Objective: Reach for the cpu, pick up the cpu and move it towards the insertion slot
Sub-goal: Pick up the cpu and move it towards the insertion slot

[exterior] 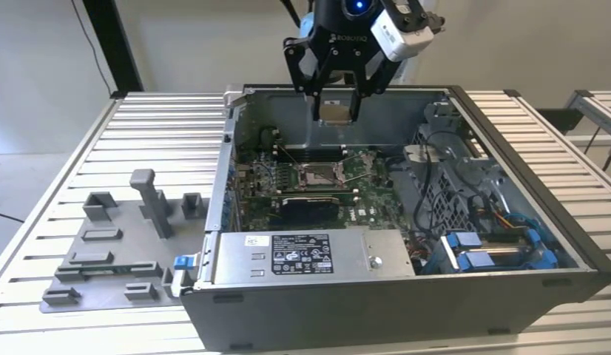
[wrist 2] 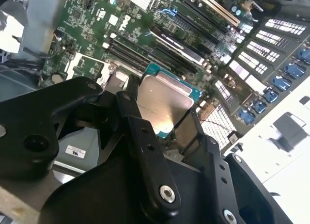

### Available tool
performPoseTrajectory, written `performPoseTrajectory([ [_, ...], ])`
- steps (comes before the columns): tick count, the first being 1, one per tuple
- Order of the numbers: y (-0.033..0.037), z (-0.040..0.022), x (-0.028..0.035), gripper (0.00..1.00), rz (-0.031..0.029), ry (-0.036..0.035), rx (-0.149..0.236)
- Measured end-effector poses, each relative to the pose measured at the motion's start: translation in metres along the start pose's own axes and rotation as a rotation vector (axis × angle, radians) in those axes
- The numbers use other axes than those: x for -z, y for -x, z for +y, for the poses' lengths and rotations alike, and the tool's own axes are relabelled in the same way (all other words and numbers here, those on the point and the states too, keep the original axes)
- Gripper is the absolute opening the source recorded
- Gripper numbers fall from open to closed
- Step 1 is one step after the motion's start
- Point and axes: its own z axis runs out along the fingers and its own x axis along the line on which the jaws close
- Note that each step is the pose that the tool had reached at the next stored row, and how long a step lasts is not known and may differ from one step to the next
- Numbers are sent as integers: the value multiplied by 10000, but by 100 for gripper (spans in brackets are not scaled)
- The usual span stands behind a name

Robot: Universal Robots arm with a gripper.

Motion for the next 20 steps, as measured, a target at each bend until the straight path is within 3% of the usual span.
performPoseTrajectory([
  [20,-2,143,-9,0,0,-1,-2],
])
